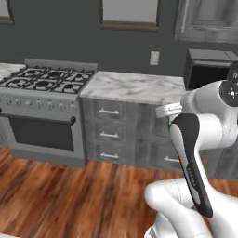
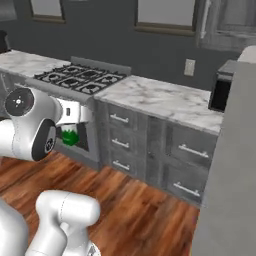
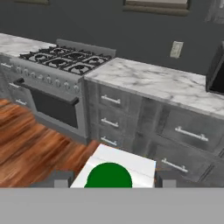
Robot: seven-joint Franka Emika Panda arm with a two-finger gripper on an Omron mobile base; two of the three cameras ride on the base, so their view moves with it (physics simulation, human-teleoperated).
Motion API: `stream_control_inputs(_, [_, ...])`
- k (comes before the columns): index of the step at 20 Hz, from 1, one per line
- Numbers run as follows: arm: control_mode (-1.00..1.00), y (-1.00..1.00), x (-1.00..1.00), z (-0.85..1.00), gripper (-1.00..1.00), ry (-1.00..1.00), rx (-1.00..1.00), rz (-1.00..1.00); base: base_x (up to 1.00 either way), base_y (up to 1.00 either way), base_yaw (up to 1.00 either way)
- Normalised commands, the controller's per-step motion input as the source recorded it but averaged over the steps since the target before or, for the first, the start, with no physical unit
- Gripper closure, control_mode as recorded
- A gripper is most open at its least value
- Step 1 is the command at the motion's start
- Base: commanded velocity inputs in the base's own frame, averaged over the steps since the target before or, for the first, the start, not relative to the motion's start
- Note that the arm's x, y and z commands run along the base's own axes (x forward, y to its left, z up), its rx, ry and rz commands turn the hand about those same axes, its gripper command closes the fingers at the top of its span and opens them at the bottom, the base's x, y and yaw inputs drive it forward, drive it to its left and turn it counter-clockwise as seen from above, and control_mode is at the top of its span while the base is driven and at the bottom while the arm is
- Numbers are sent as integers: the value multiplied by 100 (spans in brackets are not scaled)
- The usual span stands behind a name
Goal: Take a sugar cube from the saucer and place it inside the coffee. Then, grab milk from the fridge and place it next to the coffee on the counter to sweeten the coffee.
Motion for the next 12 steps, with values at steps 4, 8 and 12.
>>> stream_control_inputs(4, [100, 0, 0, 0, 100, 0, 0, 0, 90, -27, 74])
stream_control_inputs(8, [100, 0, 0, 0, 100, 0, 0, 0, 86, -27, 77])
stream_control_inputs(12, [100, 0, 0, 0, 100, 0, 0, 0, 98, -21, 72])
